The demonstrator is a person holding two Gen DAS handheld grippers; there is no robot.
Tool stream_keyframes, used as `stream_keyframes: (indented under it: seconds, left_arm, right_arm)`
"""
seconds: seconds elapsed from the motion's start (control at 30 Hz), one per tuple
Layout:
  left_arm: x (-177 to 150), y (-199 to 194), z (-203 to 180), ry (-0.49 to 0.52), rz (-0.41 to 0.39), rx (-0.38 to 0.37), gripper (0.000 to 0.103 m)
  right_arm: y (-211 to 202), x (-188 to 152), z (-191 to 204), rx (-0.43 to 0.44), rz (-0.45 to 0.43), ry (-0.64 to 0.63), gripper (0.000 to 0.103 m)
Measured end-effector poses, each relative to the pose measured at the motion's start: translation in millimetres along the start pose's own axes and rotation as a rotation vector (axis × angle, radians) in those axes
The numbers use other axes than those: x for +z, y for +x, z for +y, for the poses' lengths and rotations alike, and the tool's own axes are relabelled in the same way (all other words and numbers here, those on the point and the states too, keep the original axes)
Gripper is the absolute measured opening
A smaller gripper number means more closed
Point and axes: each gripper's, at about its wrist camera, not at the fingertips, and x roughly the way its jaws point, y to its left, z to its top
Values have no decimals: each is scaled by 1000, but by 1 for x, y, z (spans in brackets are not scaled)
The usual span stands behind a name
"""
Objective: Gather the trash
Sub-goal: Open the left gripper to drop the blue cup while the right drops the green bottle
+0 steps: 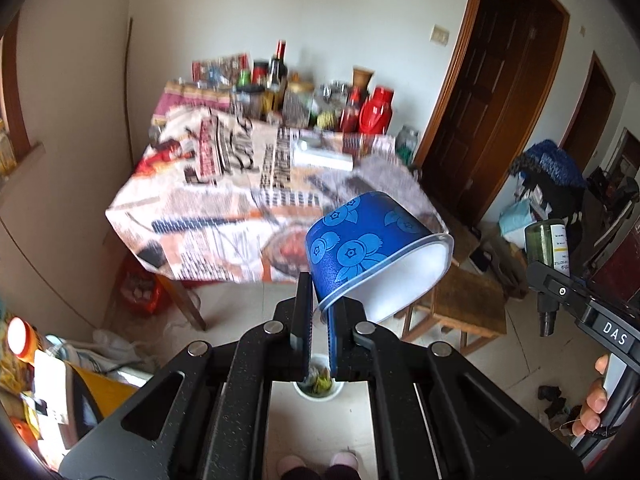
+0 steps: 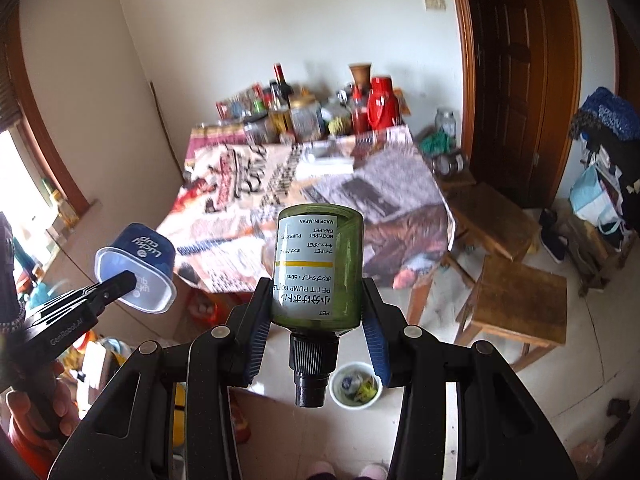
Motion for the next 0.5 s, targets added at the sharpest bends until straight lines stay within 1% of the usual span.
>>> stream_keyframes:
  seconds: [0.1, 0.27, 0.4, 0.5]
  left_arm:
    - [-15, 31, -4, -13, 55, -11, 5]
    - [-51, 96, -6, -32, 158, -14, 5]
    - [-89, 158, -1, -77, 252, -29, 5]
    - [-119, 204, 4, -91, 316, -11, 5]
  right_arm:
    - [22, -13, -9, 3, 53, 5, 39]
    - [76, -46, -31, 9, 152, 9, 39]
    - [124, -75, -48, 12, 224, -5, 39]
    - [155, -95, -58, 18, 265, -14, 39]
